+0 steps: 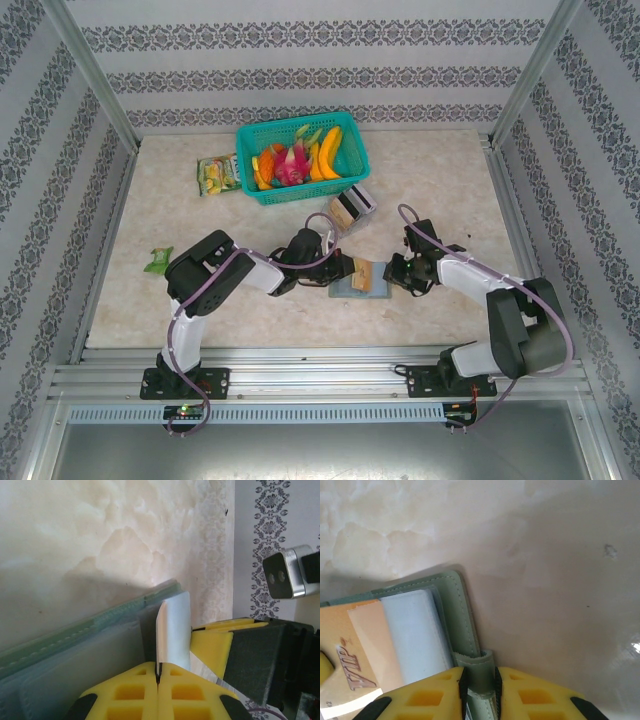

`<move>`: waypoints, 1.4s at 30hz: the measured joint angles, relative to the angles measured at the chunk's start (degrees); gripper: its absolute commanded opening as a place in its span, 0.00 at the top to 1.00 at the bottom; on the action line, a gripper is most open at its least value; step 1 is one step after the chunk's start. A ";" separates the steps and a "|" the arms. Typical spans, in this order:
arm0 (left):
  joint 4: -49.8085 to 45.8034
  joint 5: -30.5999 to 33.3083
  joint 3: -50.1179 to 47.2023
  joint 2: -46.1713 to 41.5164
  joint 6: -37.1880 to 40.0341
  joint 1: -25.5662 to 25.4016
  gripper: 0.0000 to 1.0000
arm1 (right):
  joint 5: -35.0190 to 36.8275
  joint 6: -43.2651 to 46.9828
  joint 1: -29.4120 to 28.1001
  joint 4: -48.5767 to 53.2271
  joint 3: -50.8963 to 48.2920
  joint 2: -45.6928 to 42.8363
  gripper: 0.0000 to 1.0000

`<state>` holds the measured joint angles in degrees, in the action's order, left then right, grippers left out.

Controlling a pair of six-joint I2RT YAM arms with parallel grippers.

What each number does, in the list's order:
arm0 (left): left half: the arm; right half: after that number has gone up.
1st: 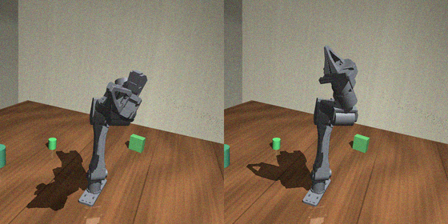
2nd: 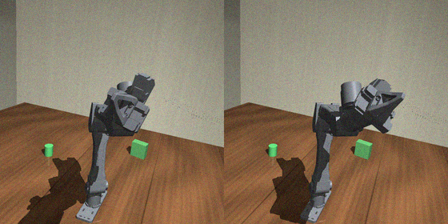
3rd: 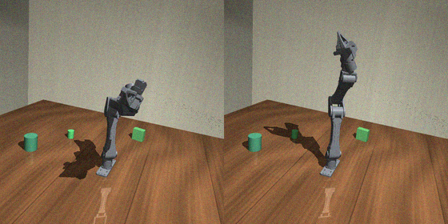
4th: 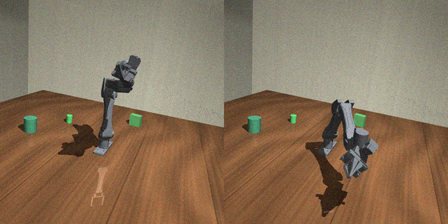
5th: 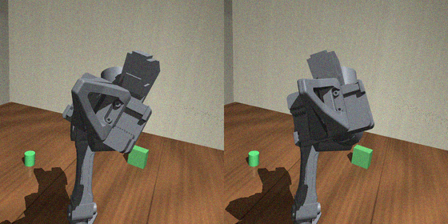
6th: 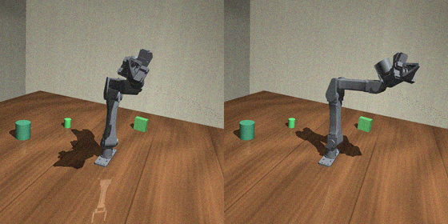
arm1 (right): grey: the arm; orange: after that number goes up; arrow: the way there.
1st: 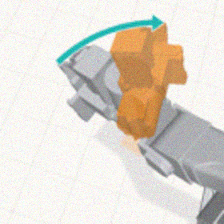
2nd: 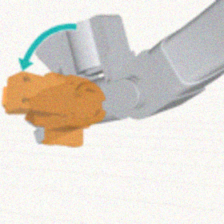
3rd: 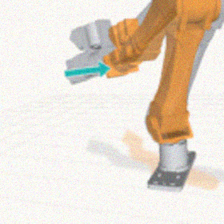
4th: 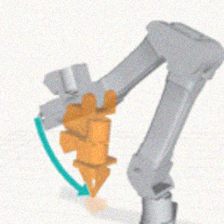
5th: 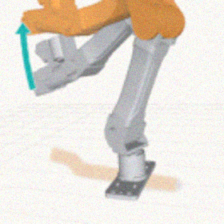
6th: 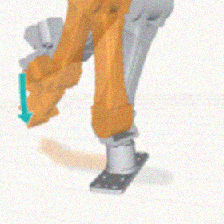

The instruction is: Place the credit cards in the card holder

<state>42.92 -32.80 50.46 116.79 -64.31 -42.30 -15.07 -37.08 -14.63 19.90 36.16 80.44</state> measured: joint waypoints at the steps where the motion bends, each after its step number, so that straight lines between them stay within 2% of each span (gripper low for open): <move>1: -0.02 -0.13 0.00 0.00 0.11 -0.15 0.93 | -0.39 -0.04 0.02 -0.26 0.00 0.13 0.76; 5: -0.61 -0.11 0.02 -0.33 1.18 -0.87 0.85 | -1.14 -0.24 0.17 -0.94 0.00 0.35 0.77; 8: -2.49 -0.17 0.31 -0.81 2.03 -1.11 0.84 | -1.79 -0.26 0.17 -1.62 0.00 0.52 0.77; 11: -3.32 -0.59 1.03 -0.81 2.43 -1.60 0.73 | -2.34 -0.26 0.17 -2.21 0.00 1.05 0.76; 19: -12.55 0.26 2.40 -4.44 4.79 -2.34 0.69 | -2.40 -0.24 0.17 -2.40 0.00 1.09 0.76; 23: -17.97 1.11 2.71 -6.47 6.88 -2.34 0.72 | -2.40 -0.22 0.17 -2.38 0.00 1.09 0.77; 26: -20.37 1.40 3.21 -6.67 7.78 -2.34 0.82 | -2.40 -0.22 0.17 -2.38 0.00 1.09 0.77; 33: -22.91 1.36 4.81 -6.67 8.63 -2.51 0.93 | -2.40 -0.22 0.17 -2.38 0.00 1.09 0.77; 38: -22.01 1.55 5.18 -6.29 7.04 -2.75 0.95 | -2.43 -0.22 0.17 -2.43 0.00 1.14 0.76; 42: -19.04 1.42 5.18 -4.68 4.59 -2.75 0.90 | -2.43 -0.22 0.17 -2.54 0.00 1.27 0.76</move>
<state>23.88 -31.38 55.64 112.12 -59.72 -45.06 -17.50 -37.30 -14.46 17.37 36.16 81.71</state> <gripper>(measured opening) 0.079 0.236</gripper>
